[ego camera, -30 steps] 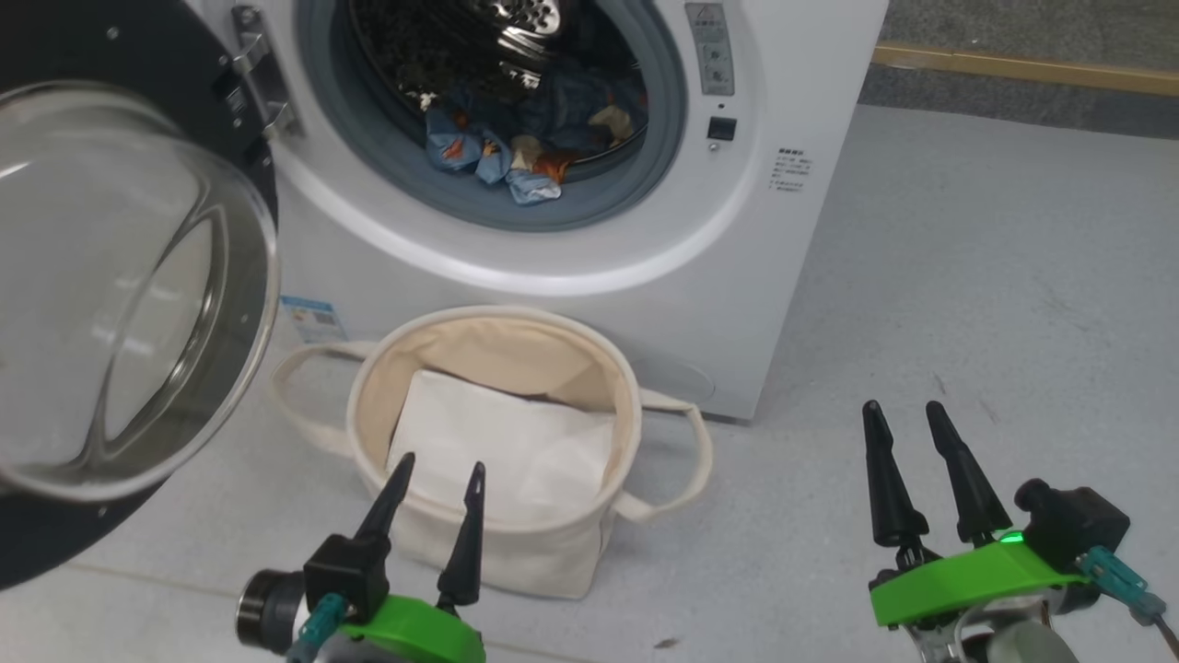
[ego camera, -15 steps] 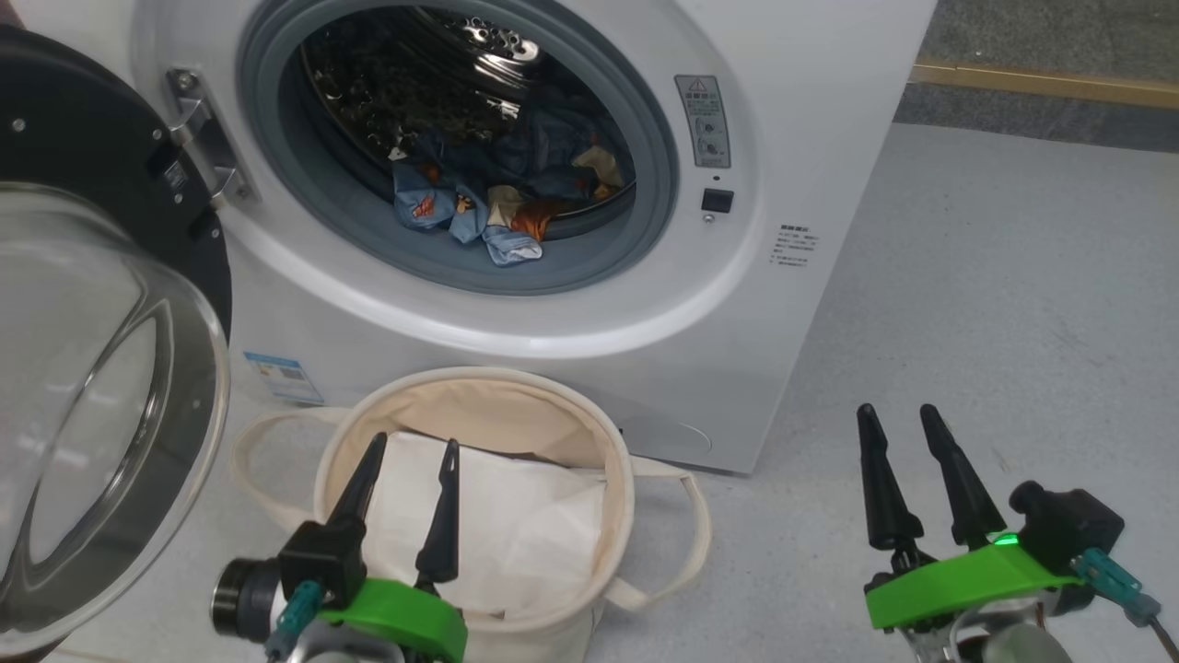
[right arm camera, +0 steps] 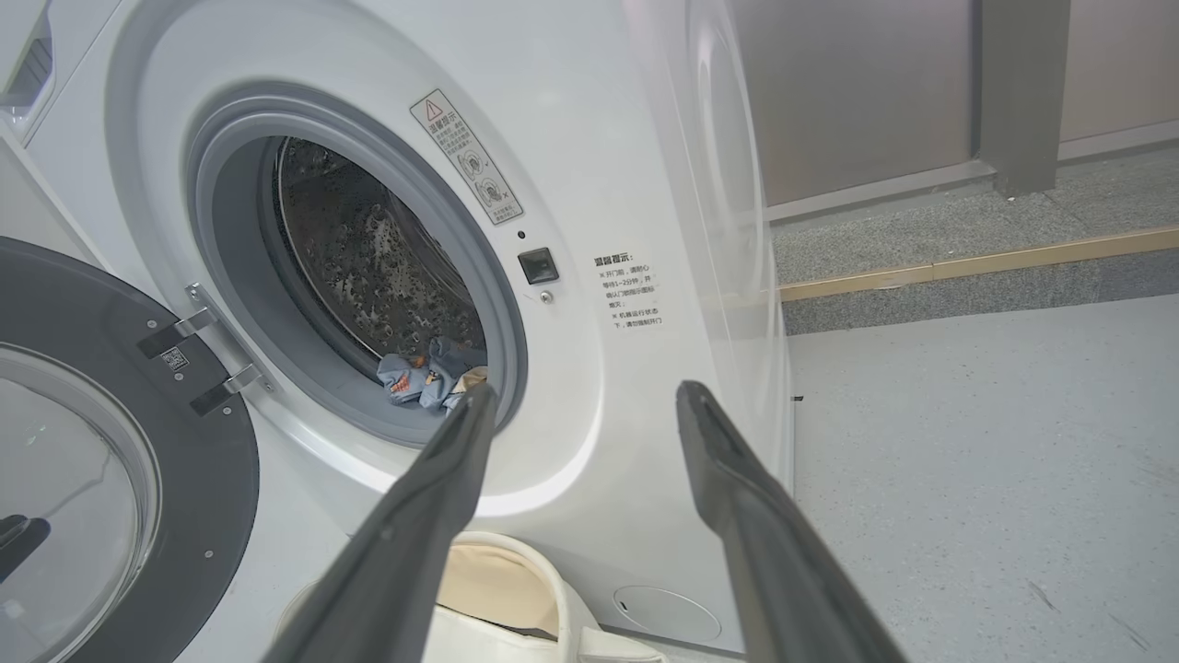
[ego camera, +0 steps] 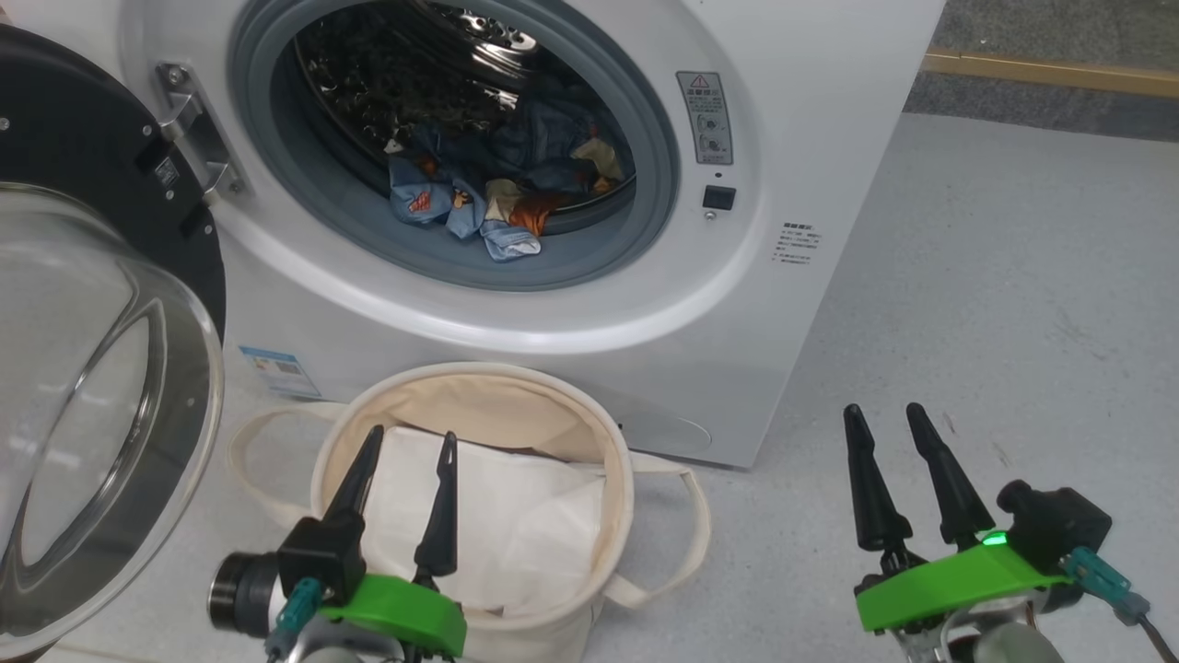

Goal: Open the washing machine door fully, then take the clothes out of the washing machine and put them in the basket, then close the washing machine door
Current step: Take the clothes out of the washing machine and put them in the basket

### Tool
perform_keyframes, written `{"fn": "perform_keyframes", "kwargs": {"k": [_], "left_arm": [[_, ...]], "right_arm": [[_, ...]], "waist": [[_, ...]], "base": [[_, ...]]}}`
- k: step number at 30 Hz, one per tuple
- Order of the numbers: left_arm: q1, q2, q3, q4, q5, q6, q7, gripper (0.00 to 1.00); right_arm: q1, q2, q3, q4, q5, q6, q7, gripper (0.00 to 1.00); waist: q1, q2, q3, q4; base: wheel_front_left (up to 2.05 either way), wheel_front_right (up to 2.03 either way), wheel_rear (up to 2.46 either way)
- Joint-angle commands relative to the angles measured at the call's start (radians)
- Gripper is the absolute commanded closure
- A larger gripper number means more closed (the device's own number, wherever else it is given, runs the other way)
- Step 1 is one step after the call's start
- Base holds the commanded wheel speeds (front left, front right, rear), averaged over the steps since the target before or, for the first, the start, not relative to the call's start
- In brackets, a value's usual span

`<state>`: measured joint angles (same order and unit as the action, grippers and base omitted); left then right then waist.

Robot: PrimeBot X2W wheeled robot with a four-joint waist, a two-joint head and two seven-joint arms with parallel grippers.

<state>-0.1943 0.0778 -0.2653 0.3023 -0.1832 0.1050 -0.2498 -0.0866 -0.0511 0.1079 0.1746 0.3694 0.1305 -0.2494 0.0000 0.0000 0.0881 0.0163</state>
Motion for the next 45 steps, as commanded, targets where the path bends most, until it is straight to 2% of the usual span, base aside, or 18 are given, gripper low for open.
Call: {"fn": "perform_keyframes", "kwargs": {"k": [1,14,22,29,34,41,45], "left_arm": [[-0.035,-0.001,0.041,-0.033,0.012,-0.003,-0.012,0.0],[-0.105,0.009,0.075,0.029,0.042,-0.009,-0.012,0.0],[-0.232,0.026,0.089,0.11,0.058,-0.01,-0.012,0.0],[-0.431,0.08,0.096,0.213,0.113,0.026,0.0,0.0],[-0.593,0.115,0.101,0.243,0.133,0.034,0.034,0.0],[-0.779,0.194,0.074,0.328,0.223,0.078,0.152,0.0],[-0.865,0.22,0.036,0.377,0.287,0.098,0.225,0.0]], "right_arm": [[-0.027,0.001,0.027,-0.037,-0.009,0.0,-0.012,0.0],[-0.034,0.001,0.079,-0.07,0.008,0.0,-0.012,0.0],[-0.068,0.001,0.103,-0.083,-0.002,0.0,-0.012,0.0],[-0.123,0.001,0.09,-0.11,-0.005,0.0,-0.012,0.0],[-0.17,0.001,0.085,-0.131,0.002,0.0,-0.012,0.0],[-0.212,0.001,0.098,-0.146,0.032,0.0,-0.012,0.0],[-0.226,0.001,0.104,-0.146,0.045,0.0,-0.012,0.0]], "waist": [[0.0,0.0,0.002,0.0],[0.0,0.0,0.113,-0.041],[0.0,0.0,0.211,-0.079],[0.0,0.0,0.334,-0.127],[0.0,0.0,0.409,-0.161],[0.0,0.0,0.472,-0.196],[0.0,0.0,0.49,-0.208]], "base": [[0.0,0.0,0.0],[0.0,0.0,0.0],[0.0,0.0,0.0],[0.0,0.0,0.0],[0.0,0.0,0.0],[0.0,0.0,0.0],[0.0,0.0,0.0]]}}
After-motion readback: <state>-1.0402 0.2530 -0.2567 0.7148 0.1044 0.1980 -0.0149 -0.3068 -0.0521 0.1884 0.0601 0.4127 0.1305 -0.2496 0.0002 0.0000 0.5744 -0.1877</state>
